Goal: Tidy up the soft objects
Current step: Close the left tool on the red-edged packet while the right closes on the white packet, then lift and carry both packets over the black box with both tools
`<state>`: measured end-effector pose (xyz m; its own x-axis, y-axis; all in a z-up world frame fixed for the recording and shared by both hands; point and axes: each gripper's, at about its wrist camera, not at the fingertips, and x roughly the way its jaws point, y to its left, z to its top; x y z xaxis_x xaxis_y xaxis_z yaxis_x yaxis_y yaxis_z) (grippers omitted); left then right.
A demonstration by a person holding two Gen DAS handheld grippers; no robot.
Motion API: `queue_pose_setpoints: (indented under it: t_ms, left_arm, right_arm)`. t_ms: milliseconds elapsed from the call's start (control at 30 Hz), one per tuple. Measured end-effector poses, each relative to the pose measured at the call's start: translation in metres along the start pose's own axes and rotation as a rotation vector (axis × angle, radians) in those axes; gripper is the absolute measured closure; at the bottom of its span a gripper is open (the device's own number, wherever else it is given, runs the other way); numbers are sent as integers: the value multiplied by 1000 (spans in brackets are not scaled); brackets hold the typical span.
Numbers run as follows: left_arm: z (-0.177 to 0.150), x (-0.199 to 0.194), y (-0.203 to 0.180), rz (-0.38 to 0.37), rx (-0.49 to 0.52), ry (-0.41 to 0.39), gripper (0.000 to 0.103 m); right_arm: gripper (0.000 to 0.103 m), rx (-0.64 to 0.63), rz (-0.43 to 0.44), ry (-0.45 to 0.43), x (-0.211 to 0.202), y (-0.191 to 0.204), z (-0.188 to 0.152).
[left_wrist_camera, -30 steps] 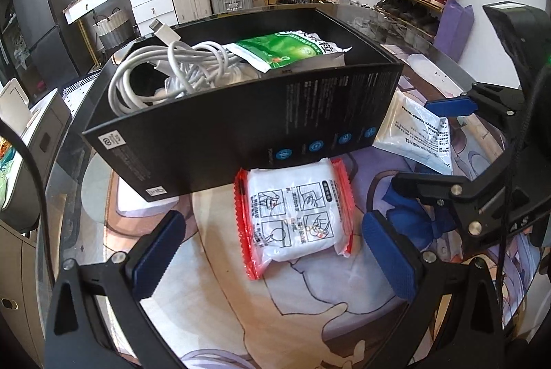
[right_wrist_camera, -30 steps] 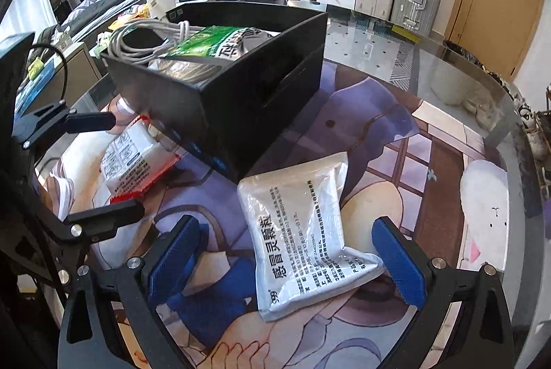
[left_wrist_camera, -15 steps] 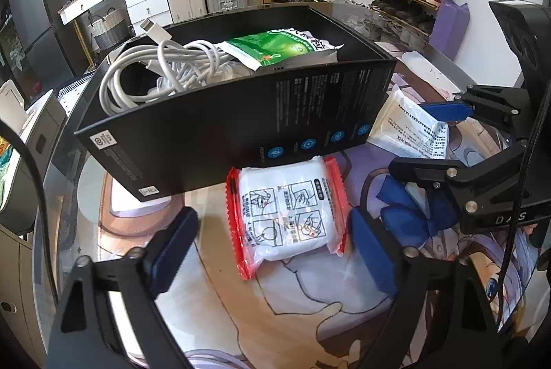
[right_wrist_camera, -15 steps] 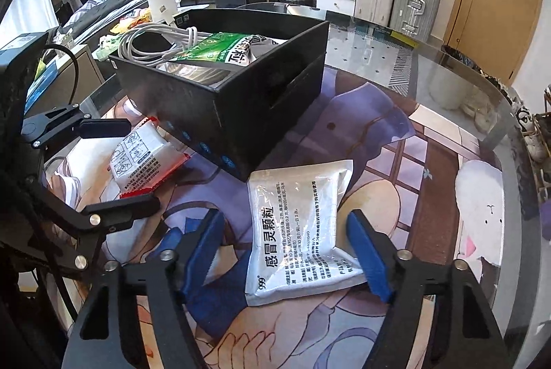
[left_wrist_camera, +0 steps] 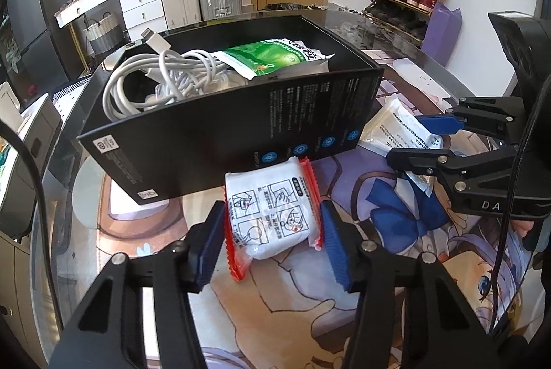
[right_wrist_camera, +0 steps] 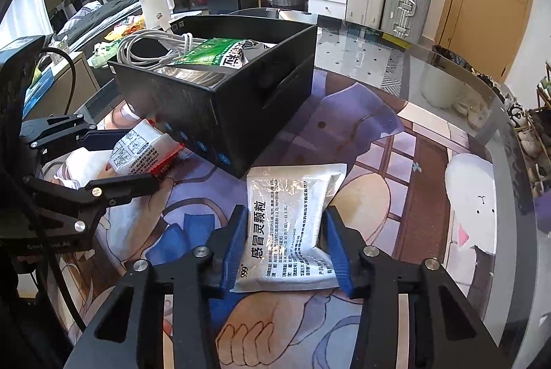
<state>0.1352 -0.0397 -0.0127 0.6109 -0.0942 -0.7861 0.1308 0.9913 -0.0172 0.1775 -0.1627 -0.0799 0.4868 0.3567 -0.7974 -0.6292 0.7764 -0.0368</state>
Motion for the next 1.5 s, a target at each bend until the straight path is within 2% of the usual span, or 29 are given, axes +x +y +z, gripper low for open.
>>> queue_pose_setpoints:
  t_ms: [367, 800, 1133, 1500]
  left_arm:
    - [-3, -11, 7, 5, -22, -29, 51]
    - [-9, -37, 23, 18, -65, -93, 51]
    - [-7, -64, 36, 40, -98, -158, 51]
    - [11, -80, 56, 73, -127, -217, 51]
  right_arm:
    - [62, 17, 5, -22, -7, 1, -7]
    - [62, 30, 2, -88, -37, 5, -11]
    - [62, 22, -6, -157, -66, 16, -2]
    - [62, 27, 17, -240, -90, 22, 20]
